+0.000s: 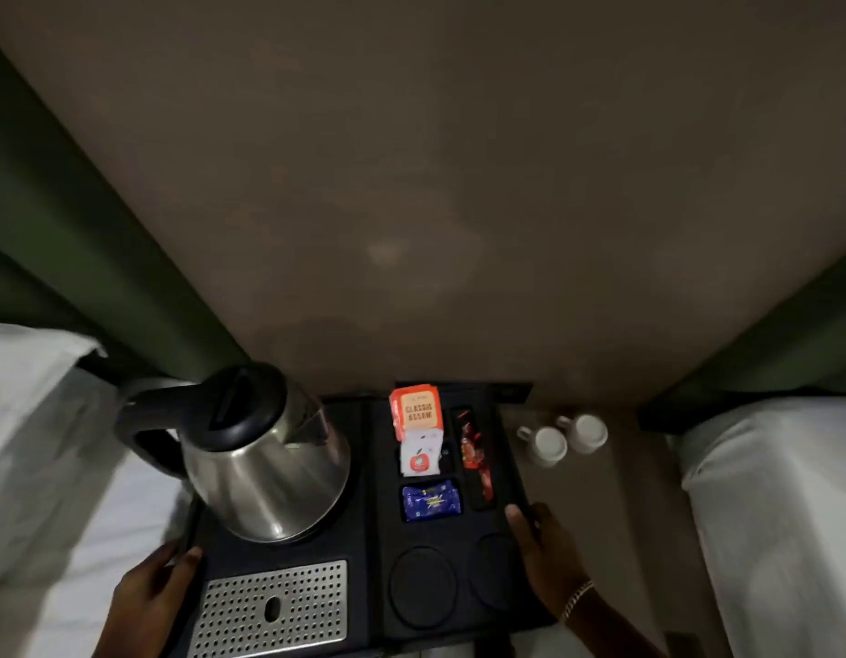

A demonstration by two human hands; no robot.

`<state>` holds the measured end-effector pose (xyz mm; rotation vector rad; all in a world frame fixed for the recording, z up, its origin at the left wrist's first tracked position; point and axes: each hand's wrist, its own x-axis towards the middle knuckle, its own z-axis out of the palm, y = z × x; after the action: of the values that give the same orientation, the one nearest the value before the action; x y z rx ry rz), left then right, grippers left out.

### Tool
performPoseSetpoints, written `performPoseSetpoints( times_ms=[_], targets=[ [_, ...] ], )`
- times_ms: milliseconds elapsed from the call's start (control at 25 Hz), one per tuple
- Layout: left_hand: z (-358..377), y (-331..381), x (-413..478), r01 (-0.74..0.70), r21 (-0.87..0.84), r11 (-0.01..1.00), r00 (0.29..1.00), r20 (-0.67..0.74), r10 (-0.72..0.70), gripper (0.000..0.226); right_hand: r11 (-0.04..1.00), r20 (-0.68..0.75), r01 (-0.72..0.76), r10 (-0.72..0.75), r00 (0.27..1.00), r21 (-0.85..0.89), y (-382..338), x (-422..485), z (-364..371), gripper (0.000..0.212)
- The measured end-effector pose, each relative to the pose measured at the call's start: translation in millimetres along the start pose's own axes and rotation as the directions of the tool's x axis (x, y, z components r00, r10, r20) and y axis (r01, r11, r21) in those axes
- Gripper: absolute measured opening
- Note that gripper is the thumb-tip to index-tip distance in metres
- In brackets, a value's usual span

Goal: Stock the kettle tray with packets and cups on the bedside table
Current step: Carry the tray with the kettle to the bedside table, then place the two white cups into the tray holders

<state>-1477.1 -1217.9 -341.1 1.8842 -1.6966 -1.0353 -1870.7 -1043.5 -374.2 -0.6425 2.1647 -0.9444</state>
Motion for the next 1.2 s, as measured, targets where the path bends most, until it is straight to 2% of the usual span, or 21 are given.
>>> performPoseSetpoints(
  times_ms=[200,400,560,680,800,880,1040,1120,1200],
  targets=[
    [117,-41,47,-0.129,0.064,0.990,0.986,0.111,0.122,0.010,0.997,-0.034,-0.073,0.072,0.997,-0.030,84,69,14,0.023],
    [193,-76,83,-0.139,0.053,0.989,0.982,0.137,0.131,0.014,0.996,-0.045,-0.081,0.080,0.996,-0.038,149,100,27,0.026],
    [212,-94,88,-0.216,0.079,0.973,0.968,0.149,0.203,0.022,0.997,-0.048,-0.075,0.074,0.996,-0.024,164,107,38,0.023],
    [207,-109,88,-0.202,0.125,0.971,0.971,0.154,0.182,0.040,0.995,-0.014,-0.099,0.099,0.995,-0.015,167,105,49,0.023],
    [199,-112,89,-0.159,0.158,0.974,0.980,0.140,0.138,0.036,0.987,-0.004,-0.159,0.160,0.987,0.011,174,97,63,0.024],
    [197,-109,93,-0.213,0.156,0.964,0.971,0.141,0.192,0.035,0.984,-0.029,-0.180,0.180,0.983,0.009,179,93,70,0.026],
    [204,-112,109,-0.265,0.191,0.945,0.962,0.113,0.247,0.045,0.976,-0.129,-0.147,0.127,0.984,-0.161,181,91,74,0.030],
    [209,-114,108,-0.292,0.265,0.919,0.956,0.104,0.274,0.039,0.941,-0.172,-0.124,0.072,0.982,-0.316,177,93,74,0.037],
    [215,-111,100,-0.275,0.358,0.892,0.960,0.061,0.272,0.029,0.908,-0.213,-0.138,0.056,0.975,-0.395,174,96,73,0.039]
  ],
)
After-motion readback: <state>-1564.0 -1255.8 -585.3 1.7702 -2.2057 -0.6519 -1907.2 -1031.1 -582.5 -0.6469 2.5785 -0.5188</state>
